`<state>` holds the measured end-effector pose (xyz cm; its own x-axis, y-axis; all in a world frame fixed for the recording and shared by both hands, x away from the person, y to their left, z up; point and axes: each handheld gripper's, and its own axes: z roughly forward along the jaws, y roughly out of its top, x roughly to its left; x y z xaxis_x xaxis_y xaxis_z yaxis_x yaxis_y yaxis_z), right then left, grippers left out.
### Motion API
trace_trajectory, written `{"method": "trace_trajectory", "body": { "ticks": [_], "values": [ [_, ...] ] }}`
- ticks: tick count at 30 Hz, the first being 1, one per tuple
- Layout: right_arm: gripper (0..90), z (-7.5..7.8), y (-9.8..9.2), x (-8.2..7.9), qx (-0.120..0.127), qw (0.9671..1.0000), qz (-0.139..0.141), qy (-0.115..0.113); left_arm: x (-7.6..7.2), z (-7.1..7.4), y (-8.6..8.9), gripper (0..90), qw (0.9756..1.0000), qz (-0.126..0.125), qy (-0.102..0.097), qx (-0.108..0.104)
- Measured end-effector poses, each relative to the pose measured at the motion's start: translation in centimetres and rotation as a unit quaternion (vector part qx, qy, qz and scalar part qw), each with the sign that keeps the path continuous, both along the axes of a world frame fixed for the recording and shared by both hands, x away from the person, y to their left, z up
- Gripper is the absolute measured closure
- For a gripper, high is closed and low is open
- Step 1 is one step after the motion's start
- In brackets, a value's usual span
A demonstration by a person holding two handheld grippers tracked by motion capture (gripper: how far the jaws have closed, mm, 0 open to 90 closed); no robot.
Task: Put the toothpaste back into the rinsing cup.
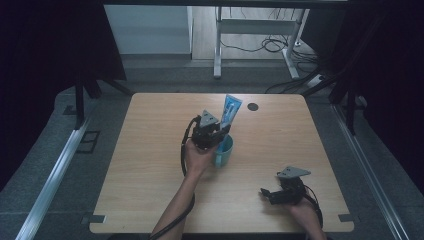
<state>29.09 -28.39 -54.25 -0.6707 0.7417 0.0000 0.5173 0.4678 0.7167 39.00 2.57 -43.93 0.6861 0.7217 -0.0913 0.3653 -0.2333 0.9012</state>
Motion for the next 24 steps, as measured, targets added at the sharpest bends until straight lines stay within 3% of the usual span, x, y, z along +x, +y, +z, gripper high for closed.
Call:
{"method": "trace_trajectory", "body": {
  "ticks": [24],
  "values": [
    [7.5, 0.0, 0.0, 0.0, 0.001, 1.0000, 0.000, 0.000, 0.0, -2.0, -0.8, 72.5, 0.9997, 0.005, 0.021, 0.015]
  ]
}}
